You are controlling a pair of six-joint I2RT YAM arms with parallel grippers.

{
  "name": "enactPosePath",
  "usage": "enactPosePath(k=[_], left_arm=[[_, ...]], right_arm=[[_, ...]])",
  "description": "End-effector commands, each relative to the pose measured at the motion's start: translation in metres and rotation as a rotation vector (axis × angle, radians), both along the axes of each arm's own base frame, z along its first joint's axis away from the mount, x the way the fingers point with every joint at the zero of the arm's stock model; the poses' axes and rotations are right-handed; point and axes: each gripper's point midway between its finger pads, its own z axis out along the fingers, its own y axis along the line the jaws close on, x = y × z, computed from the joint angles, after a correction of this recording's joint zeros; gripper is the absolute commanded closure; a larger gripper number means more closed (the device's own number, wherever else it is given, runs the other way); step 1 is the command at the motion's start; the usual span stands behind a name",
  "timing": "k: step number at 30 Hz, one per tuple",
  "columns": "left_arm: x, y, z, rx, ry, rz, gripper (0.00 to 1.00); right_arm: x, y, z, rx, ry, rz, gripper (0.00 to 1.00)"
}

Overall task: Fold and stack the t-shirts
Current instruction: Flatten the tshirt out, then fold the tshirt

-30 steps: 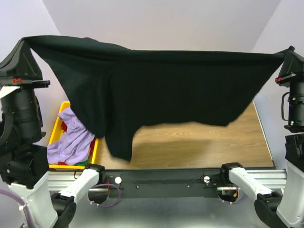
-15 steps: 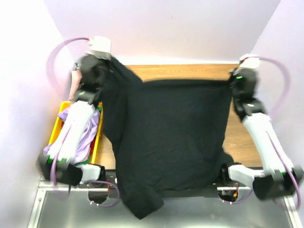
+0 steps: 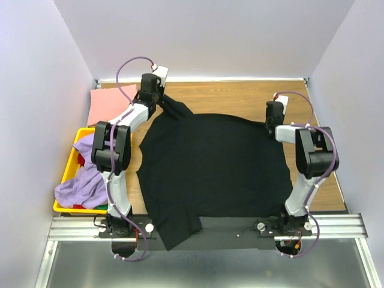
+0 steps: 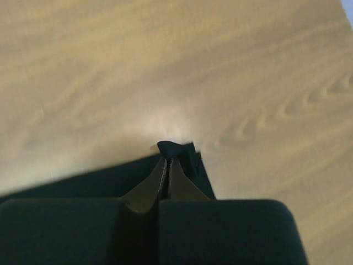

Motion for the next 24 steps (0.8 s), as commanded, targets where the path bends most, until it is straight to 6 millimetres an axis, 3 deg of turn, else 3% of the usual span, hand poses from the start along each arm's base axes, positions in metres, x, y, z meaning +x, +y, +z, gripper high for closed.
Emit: enactPosePath(k=[1,4,9,11,12,14,19,24], left_arm=[[0.027,-0.007,0.028,-0.039,-0.099,-0.015,1.00],[0.032,-0.009,0.019,-0.039,-0.079,-0.015,1.00],[0.036,-0.007,0.023,-0.034,-0.091,-0.007,1.00],[0.038,-0.008,0.021,-0.029,-0.090,-0.014,1.00],[0.040,-0.008,0.020,-0.025,-0.083,-0.013,1.00],[0.041,-0.008,0.016,-0.022,-0.062,-0.008,1.00],[0.034,-0.011,0.014,-0.051,-0.038,-0.016,1.00],[0.016,-0.009,0.032,-0.069,-0.037,-0.012,1.00]], right_arm=[[0.046,-0.015,0.031,-0.029,-0.141,-0.035,0.99],[0.059,-0.017,0.026,-0.033,-0.134,-0.018,0.99],[0.066,-0.039,0.022,-0.009,-0.127,-0.084,0.99],[0.072,-0.032,0.021,0.022,-0.126,-0.059,0.99],[0.072,-0.043,0.020,0.027,-0.123,-0.072,0.99],[0.074,-0.039,0.020,0.040,-0.108,-0.061,0.99],[0.065,-0.042,0.027,0.067,-0.093,-0.100,0.99],[0.052,-0.036,0.037,0.097,-0.083,-0.085,0.99]])
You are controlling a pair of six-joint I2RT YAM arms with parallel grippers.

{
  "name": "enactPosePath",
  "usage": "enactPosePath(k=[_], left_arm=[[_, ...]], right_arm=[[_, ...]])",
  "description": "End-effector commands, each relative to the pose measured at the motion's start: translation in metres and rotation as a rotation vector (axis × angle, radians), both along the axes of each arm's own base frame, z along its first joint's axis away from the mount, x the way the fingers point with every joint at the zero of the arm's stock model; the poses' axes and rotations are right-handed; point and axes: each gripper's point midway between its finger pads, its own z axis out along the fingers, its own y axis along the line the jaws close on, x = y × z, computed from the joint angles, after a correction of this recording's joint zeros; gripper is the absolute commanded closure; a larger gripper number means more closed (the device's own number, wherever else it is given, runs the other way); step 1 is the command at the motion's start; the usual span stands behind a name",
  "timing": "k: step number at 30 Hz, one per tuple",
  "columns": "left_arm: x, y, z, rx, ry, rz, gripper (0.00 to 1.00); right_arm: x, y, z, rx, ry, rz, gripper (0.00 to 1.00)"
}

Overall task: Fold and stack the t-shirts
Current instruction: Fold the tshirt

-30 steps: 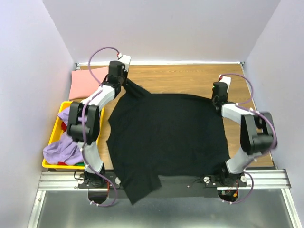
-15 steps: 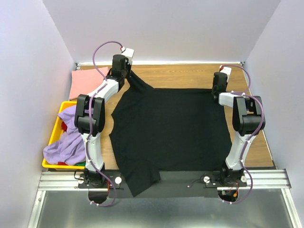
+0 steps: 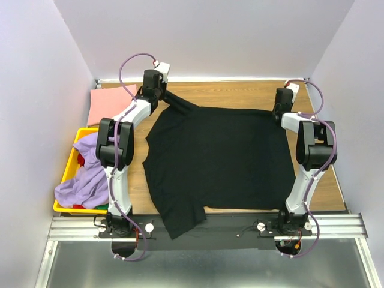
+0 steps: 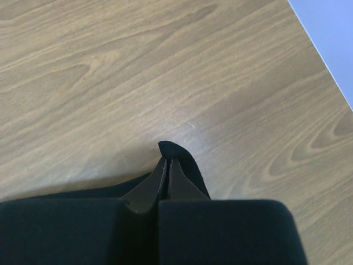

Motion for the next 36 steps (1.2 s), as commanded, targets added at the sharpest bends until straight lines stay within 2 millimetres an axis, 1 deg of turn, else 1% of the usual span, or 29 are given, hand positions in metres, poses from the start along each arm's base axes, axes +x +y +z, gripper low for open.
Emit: enactPosePath(k=[1,3,4,5,6,7,8,10,11,12,13,14,15,16,19,20,21,22,25,26,27,29,32,36], left_arm=[[-0.017,0.002,0.030,-0.040,-0.014,0.001,1.00],[-0.028,0.002,0.040,-0.048,-0.017,0.000,1.00],[-0.032,0.003,0.042,-0.051,-0.017,0.000,1.00],[-0.043,0.002,0.041,-0.056,0.008,-0.003,1.00],[-0.049,0.003,0.039,-0.055,0.026,-0.003,1.00],[-0.055,0.003,0.039,-0.052,0.034,-0.006,1.00],[-0.066,0.002,0.042,-0.071,0.049,0.003,1.00],[-0.076,0.000,0.043,-0.075,0.061,0.000,1.00],[-0.088,-0.002,0.044,-0.075,0.076,-0.006,1.00],[-0.093,-0.004,0.045,-0.076,0.081,-0.005,1.00],[-0.100,-0.003,0.054,-0.078,0.071,0.000,1.00],[-0.109,-0.004,0.047,-0.078,0.102,0.001,1.00],[-0.118,-0.005,0.046,-0.076,0.119,0.002,1.00],[-0.119,-0.008,0.046,-0.079,0.120,-0.002,1.00],[-0.136,-0.007,0.048,-0.090,0.144,0.017,1.00],[-0.140,-0.005,0.053,-0.094,0.138,0.027,1.00],[-0.146,-0.003,0.051,-0.092,0.155,0.037,1.00],[-0.150,-0.001,0.055,-0.097,0.151,0.051,1.00],[-0.161,0.008,0.054,-0.087,0.171,0.090,1.00],[-0.165,0.009,0.061,-0.093,0.161,0.094,1.00],[-0.170,0.010,0.057,-0.092,0.171,0.095,1.00],[-0.178,0.013,0.058,-0.104,0.174,0.105,1.00],[-0.187,0.011,0.055,-0.120,0.187,0.103,1.00],[-0.206,0.002,0.038,-0.155,0.251,0.098,1.00]], right_arm=[[-0.012,0.004,0.024,0.047,-0.015,-0.007,0.99],[-0.020,0.004,0.028,0.057,-0.009,-0.012,0.99],[-0.025,0.005,0.034,0.068,-0.024,-0.021,0.99],[-0.031,0.004,0.033,0.071,-0.015,-0.030,0.99],[-0.034,0.004,0.036,0.079,-0.022,-0.041,0.99],[-0.041,0.003,0.033,0.079,-0.011,-0.049,0.99],[-0.045,0.001,0.037,0.075,-0.013,-0.063,0.99],[-0.056,-0.001,0.030,0.075,0.010,-0.079,0.99],[-0.059,-0.004,0.034,0.071,0.004,-0.095,0.99],[-0.063,-0.005,0.032,0.066,0.013,-0.102,0.99],[-0.069,-0.006,0.029,0.067,0.023,-0.114,0.99],[-0.073,-0.009,0.031,0.062,0.021,-0.127,0.99],[-0.077,-0.011,0.030,0.058,0.023,-0.140,0.99],[-0.077,-0.011,0.033,0.060,0.015,-0.142,0.99],[-0.086,-0.014,0.031,0.061,0.018,-0.159,0.99],[-0.091,-0.014,0.029,0.060,0.034,-0.161,0.99],[-0.096,-0.014,0.025,0.062,0.050,-0.163,0.99],[-0.097,-0.015,0.026,0.060,0.048,-0.165,0.99],[-0.104,-0.016,0.025,0.056,0.057,-0.170,0.99],[-0.106,-0.016,0.024,0.054,0.062,-0.172,0.99],[-0.107,-0.016,0.025,0.055,0.059,-0.176,0.99],[-0.112,-0.017,0.025,0.055,0.061,-0.179,0.99],[-0.117,-0.016,0.024,0.056,0.067,-0.181,0.99],[-0.122,-0.016,0.021,0.058,0.078,-0.185,0.99]])
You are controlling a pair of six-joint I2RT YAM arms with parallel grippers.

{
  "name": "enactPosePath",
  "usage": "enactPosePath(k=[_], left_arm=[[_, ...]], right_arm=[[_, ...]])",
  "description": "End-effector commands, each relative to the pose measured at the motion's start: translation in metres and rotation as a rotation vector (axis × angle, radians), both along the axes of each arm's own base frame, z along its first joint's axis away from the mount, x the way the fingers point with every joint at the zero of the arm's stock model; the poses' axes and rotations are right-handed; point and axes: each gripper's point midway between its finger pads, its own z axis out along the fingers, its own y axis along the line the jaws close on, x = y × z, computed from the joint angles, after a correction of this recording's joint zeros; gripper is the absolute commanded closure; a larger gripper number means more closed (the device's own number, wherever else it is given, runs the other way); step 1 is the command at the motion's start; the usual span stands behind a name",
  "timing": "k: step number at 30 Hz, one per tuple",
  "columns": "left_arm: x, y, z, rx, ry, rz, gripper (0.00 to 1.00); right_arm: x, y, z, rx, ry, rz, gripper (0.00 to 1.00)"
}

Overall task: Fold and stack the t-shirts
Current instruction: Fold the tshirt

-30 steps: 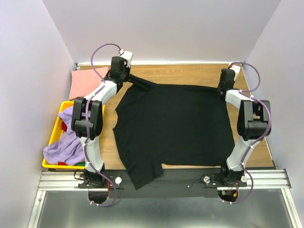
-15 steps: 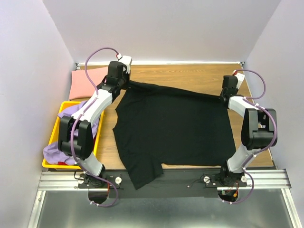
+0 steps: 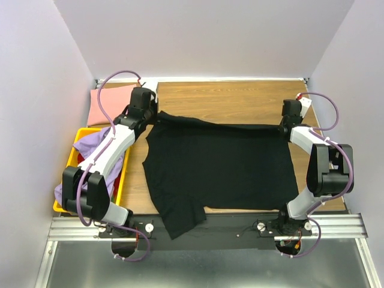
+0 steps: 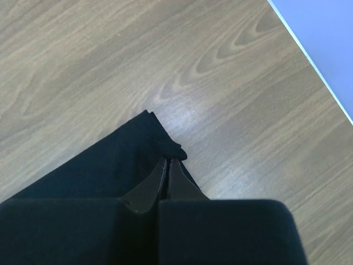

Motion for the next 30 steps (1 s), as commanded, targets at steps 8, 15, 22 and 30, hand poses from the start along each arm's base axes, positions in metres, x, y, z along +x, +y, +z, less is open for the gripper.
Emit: enactPosePath(k=[8,15,22,30], left_arm=[[-0.045,0.000,-0.024,-0.077,0.101,0.065,1.00],[-0.055,0.003,-0.031,-0.083,0.122,0.078,1.00],[-0.058,0.003,-0.050,-0.078,0.157,0.086,1.00],[-0.059,0.001,-0.052,-0.086,0.163,0.082,1.00]], right_arm=[[-0.027,-0.007,-0.017,0.011,0.061,-0.061,0.99],[-0.036,0.000,-0.035,0.051,0.110,-0.056,0.99],[-0.047,0.006,-0.049,0.093,0.166,-0.055,0.99],[-0.057,0.007,-0.053,0.102,0.191,-0.064,0.99]])
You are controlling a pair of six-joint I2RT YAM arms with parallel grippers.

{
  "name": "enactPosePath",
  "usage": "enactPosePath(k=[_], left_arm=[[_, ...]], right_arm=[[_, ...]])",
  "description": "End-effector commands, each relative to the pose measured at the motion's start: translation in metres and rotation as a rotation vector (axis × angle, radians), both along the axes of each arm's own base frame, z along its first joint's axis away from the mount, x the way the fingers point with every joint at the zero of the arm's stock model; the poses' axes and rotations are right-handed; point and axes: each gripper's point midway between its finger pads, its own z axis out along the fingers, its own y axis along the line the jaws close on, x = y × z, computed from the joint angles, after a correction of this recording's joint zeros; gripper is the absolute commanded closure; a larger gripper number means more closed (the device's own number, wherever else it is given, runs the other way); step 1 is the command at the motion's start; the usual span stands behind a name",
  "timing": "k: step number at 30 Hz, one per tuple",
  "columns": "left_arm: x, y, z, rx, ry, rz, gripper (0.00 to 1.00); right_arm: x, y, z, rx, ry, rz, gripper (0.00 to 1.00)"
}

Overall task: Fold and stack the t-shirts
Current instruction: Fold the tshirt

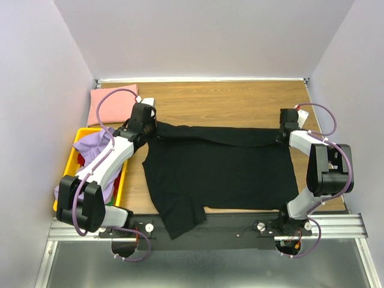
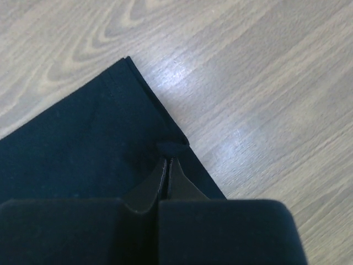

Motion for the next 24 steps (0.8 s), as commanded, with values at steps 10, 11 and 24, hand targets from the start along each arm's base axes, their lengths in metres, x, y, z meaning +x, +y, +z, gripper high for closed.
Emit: enactPosePath(k=[10,11,24], left_arm=[[-0.007,-0.010,-0.002,-0.033,0.005,-0.017,1.00],[-0.008,-0.011,-0.001,-0.037,0.003,-0.021,1.00],[-0.038,-0.040,0.009,-0.076,0.035,-0.051,1.00]], right_arm=[[-0.004,0.011,0.020,0.065,0.008,0.058,0.59],[-0.003,0.014,0.025,0.077,-0.001,0.072,0.50],[0.006,0.043,0.078,0.177,-0.150,0.210,0.21]])
